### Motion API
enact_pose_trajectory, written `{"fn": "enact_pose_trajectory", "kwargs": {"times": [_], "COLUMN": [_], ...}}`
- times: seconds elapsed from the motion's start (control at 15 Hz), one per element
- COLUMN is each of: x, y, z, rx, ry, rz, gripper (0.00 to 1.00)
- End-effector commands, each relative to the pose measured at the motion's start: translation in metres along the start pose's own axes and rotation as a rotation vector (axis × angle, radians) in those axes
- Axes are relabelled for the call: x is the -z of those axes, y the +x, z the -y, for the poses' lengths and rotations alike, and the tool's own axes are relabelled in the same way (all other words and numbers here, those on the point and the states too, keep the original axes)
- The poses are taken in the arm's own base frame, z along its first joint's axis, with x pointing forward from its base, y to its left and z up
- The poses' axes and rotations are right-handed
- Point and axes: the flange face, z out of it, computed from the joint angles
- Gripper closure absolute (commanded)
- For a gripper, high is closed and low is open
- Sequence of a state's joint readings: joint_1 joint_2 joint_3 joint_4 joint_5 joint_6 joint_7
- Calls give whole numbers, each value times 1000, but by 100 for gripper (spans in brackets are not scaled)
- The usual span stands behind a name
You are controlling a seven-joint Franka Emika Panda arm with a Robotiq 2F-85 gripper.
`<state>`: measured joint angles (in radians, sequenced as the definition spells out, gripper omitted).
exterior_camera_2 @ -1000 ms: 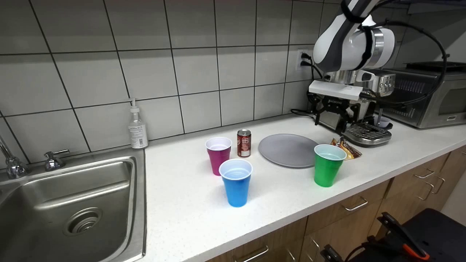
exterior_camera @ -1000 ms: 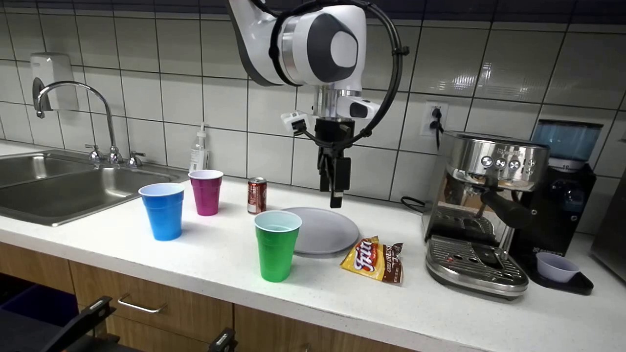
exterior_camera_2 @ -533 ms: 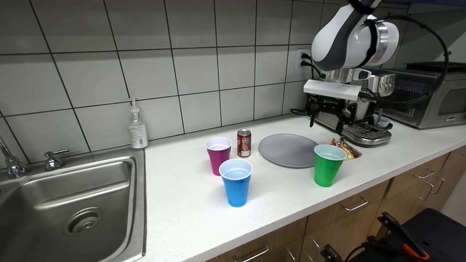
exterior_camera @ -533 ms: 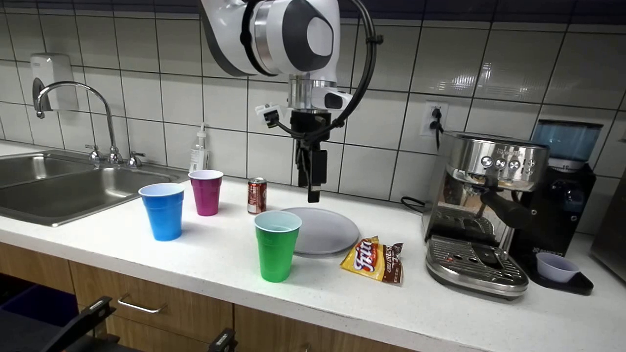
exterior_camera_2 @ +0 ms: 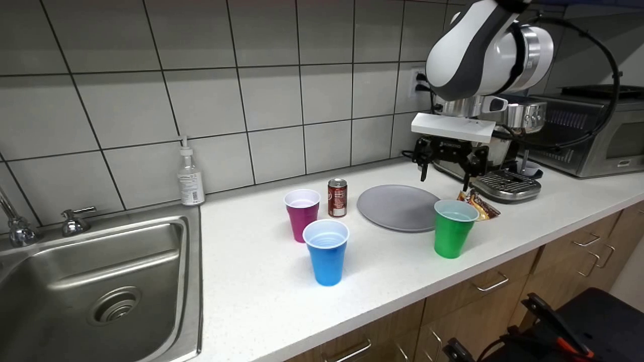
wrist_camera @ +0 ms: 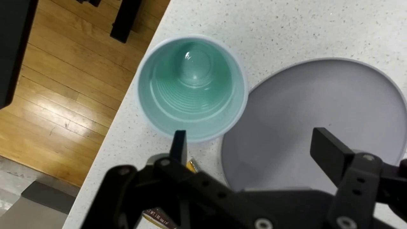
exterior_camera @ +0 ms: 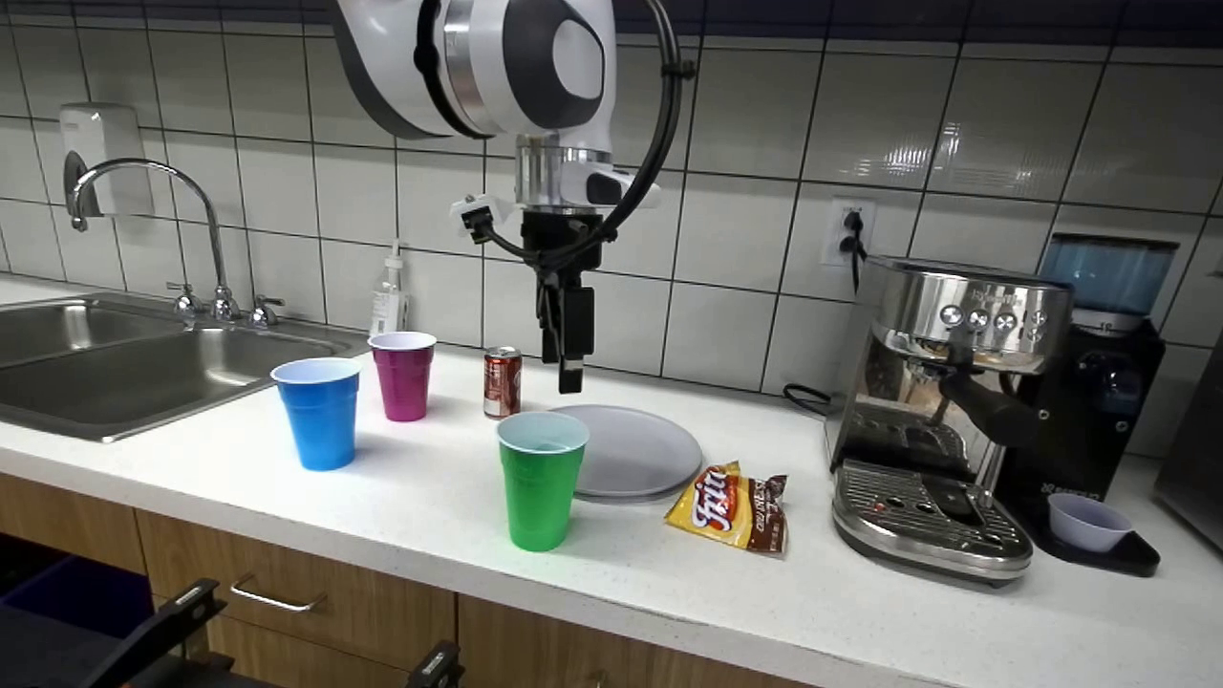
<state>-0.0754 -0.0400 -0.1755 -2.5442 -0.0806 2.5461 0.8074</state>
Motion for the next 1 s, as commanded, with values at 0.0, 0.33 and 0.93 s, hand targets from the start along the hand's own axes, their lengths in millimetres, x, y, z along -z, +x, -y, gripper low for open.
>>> {"fn": "enact_pose_trajectory", "kwargs": {"times": [0.0,0.33,0.93], "x": [5,-1,-22], "y": [-15,-23,-26], "z": [2,11,11], "rx": [-15,-35,-72], "ry": [-13,-26,-82], "rz": [-8,-10,-15], "gripper": [0,0,0]}}
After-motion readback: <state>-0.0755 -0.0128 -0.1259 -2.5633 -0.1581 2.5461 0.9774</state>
